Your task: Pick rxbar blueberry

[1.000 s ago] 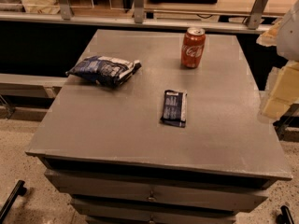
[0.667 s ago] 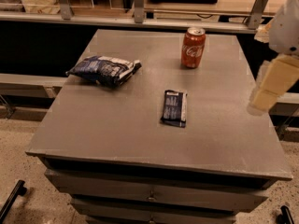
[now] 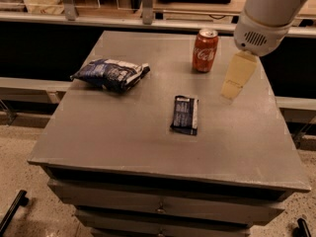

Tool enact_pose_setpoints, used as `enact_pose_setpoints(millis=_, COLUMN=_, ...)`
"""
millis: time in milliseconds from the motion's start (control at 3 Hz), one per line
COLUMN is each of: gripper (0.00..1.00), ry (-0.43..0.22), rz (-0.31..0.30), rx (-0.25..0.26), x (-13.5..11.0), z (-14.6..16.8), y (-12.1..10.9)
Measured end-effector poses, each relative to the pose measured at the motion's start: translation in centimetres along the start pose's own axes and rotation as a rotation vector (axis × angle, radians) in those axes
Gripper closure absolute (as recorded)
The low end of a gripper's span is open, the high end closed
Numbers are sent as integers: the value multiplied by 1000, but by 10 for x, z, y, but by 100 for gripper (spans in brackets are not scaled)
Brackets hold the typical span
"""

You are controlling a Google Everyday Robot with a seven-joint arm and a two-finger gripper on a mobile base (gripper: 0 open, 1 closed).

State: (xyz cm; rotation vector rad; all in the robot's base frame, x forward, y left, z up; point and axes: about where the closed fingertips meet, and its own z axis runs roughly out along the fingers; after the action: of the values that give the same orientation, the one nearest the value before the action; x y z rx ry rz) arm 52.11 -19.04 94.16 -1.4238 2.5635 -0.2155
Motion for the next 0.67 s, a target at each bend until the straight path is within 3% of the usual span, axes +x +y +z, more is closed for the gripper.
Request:
enact_pose_setpoints(millis=333, gripper=0, ry=7, rz=70, rx=4, x=-10, z=2, y=1)
enact_pose_setpoints(millis=667, gripper=0, ry=6, rz=73, rx=4, x=-11, z=2, y=1)
